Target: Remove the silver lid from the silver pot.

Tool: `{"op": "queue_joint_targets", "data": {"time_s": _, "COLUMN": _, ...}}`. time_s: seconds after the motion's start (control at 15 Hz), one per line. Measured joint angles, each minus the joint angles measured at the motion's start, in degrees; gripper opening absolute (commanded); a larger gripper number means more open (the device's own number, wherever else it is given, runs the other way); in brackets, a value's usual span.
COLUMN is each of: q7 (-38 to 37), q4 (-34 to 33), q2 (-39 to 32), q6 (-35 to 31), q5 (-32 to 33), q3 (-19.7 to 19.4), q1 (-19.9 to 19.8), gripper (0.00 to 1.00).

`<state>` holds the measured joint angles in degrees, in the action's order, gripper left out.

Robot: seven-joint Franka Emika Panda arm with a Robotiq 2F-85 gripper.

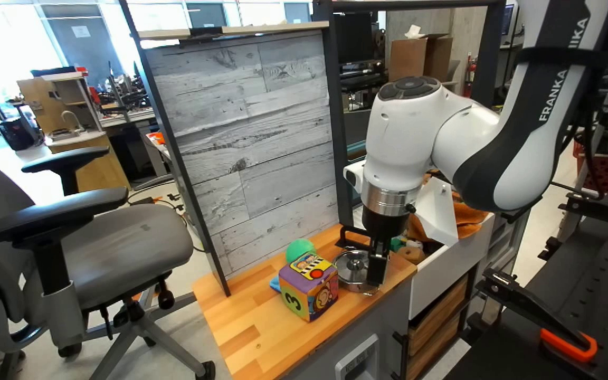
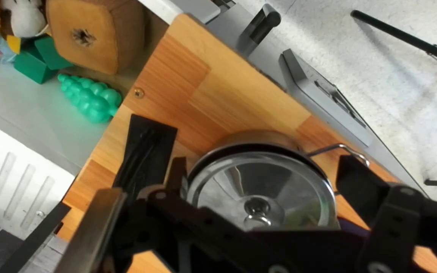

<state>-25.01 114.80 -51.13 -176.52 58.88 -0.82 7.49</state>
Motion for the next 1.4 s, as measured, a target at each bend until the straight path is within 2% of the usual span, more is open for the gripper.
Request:
{"op": "queue_joint_targets", "data": {"time_s": 0.33, "q7": -0.8, "q4": -1.4, "q2": -0.6, "q6": -3.2, "q5": 0.0, "q3": -2.4, "q1": 2.5, "gripper": 1.00}}
{"op": "queue_joint_targets", "data": {"time_s": 0.87, "q7": -0.6, "q4": -4.7, "q2": -4.1, "q6": -6.1, "q5": 0.0, "q3": -3.9, "q1": 3.0, "gripper": 1.00}}
{"op": "queue_joint_targets", "data": {"time_s": 0.93, "q7": -0.5, "q4": -5.1, "q2": -4.6, "q6": -6.2, "q5": 0.0, "q3": -3.9, "q1": 3.1, "gripper": 0.75}}
{"op": "queue_joint_targets", "data": {"time_s": 1.0, "q7": -0.4, "q4": -5.4, "q2": -4.9, "q6": -6.3, "q5": 0.0, "q3": -3.9, "q1": 3.3, "gripper": 0.72}}
{"op": "queue_joint_targets", "data": {"time_s": 1.4, "q7": -0.3, "q4": -6.2, "q2": -5.3, "q6": -7.0, "q5": 0.0, "q3": -4.0, "q1": 3.8, "gripper": 0.28}}
